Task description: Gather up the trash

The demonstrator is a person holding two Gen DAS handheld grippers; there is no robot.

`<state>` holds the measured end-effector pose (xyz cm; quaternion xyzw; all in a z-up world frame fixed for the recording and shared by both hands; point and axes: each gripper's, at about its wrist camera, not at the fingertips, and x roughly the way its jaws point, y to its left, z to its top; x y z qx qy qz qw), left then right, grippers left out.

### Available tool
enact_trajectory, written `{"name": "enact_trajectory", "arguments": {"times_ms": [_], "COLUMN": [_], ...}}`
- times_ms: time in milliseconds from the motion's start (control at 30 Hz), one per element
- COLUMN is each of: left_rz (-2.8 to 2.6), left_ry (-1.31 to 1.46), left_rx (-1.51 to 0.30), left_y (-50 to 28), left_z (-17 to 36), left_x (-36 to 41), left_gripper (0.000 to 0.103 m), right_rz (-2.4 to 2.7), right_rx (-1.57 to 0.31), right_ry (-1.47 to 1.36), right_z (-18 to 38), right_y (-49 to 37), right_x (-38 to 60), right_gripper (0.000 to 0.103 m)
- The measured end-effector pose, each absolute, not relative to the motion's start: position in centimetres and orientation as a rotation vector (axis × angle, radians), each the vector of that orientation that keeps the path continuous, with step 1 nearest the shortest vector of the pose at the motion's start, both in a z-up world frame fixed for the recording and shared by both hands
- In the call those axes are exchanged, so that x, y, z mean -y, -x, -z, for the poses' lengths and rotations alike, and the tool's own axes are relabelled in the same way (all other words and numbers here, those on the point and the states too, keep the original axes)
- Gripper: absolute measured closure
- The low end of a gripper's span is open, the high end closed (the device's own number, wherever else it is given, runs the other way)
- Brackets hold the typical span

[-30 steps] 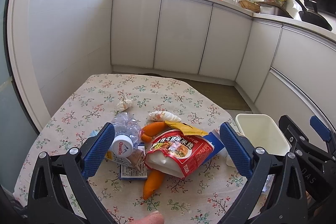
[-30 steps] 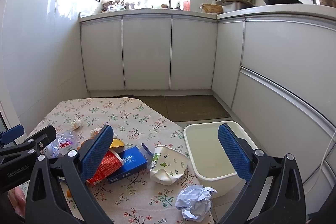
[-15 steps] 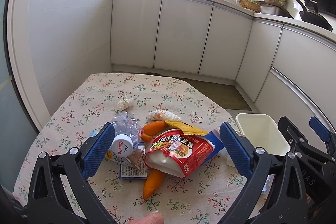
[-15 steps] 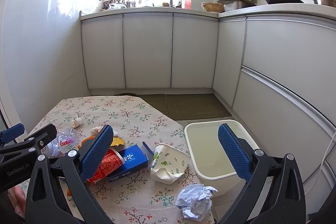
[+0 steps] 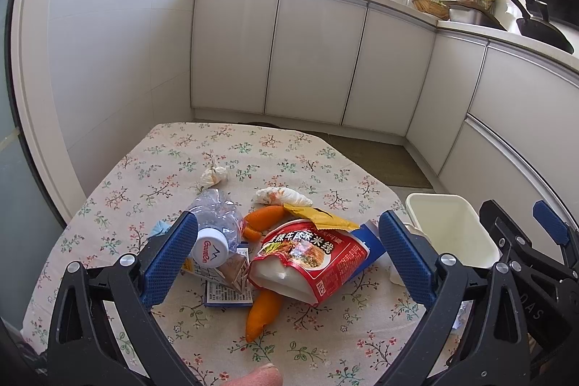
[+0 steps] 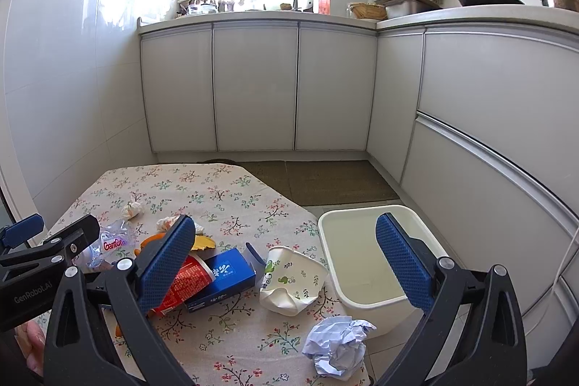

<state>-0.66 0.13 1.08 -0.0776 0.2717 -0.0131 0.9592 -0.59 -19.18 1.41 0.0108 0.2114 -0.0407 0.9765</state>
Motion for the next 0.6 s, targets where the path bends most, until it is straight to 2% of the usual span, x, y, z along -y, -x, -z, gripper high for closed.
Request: {"name": "enact_trajectory", "arguments": {"times_ms": [300,600], "left_rz": [0.017,-0.009], "left_ry": [0.183,0.524], "left_rx": [-0.593,-0.748], "left_y": [0.0,-5.7], "left_z": [-0.6,-0.9], "left_x": [-0.5,-8.7], "left_gripper": [0.007,0.007], "right_rz": [0.058,-0.077], "right_rx": [-0.495,-0.720], "right_ry": [-0.064,-0.146], "right_z": [-0.7,-1.3], "right_y": [-0.4,-4.7], "right_x": [19.6,20.2], "right_gripper": [0.005,0.006]}}
